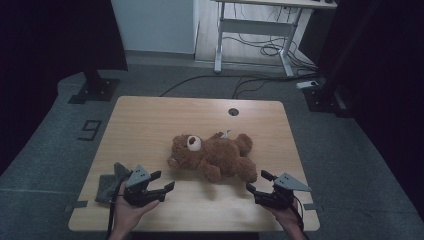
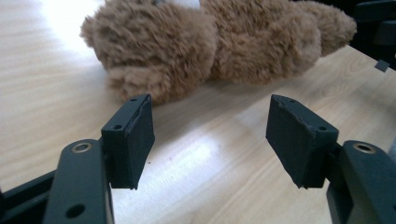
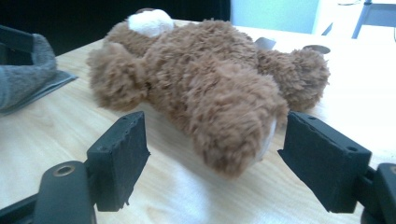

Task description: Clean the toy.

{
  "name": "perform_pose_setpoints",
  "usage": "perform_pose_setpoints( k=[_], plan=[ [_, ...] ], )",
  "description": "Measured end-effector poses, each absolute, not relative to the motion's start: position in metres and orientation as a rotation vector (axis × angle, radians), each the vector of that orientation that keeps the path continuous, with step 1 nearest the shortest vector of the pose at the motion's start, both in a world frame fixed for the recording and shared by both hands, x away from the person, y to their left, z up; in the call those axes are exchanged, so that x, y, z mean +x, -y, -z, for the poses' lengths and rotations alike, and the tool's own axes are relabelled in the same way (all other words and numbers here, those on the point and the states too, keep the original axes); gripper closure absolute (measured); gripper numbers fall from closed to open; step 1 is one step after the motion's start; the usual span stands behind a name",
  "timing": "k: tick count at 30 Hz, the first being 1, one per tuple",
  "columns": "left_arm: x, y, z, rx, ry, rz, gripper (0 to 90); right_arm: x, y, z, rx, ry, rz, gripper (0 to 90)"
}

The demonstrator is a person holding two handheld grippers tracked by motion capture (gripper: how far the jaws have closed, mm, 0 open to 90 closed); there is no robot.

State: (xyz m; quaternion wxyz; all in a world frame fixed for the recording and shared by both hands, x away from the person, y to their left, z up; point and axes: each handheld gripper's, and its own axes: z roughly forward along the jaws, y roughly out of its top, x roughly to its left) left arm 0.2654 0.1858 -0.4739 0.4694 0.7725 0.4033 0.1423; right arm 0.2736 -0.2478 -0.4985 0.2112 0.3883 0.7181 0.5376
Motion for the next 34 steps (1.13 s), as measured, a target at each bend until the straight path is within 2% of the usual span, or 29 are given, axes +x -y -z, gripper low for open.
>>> perform_pose_setpoints(
  k=[12,20,34],
  plan=[
    [0.247,-0.19,0.501,1.894,-1.01,-0.334,33.2,0.239,0.249,0.519,1.085,-2.013,-1.528,26.5],
    [0.244,-0.19,0.506,1.875,-1.017,-0.347,33.4,0.24,0.245,0.536,1.091,-2.05,-1.481,28.3],
    [0.244,-0.199,0.507,1.84,-1.046,-0.362,30.9,0.242,0.251,0.536,1.094,-2.041,-1.484,28.2]
  ],
)
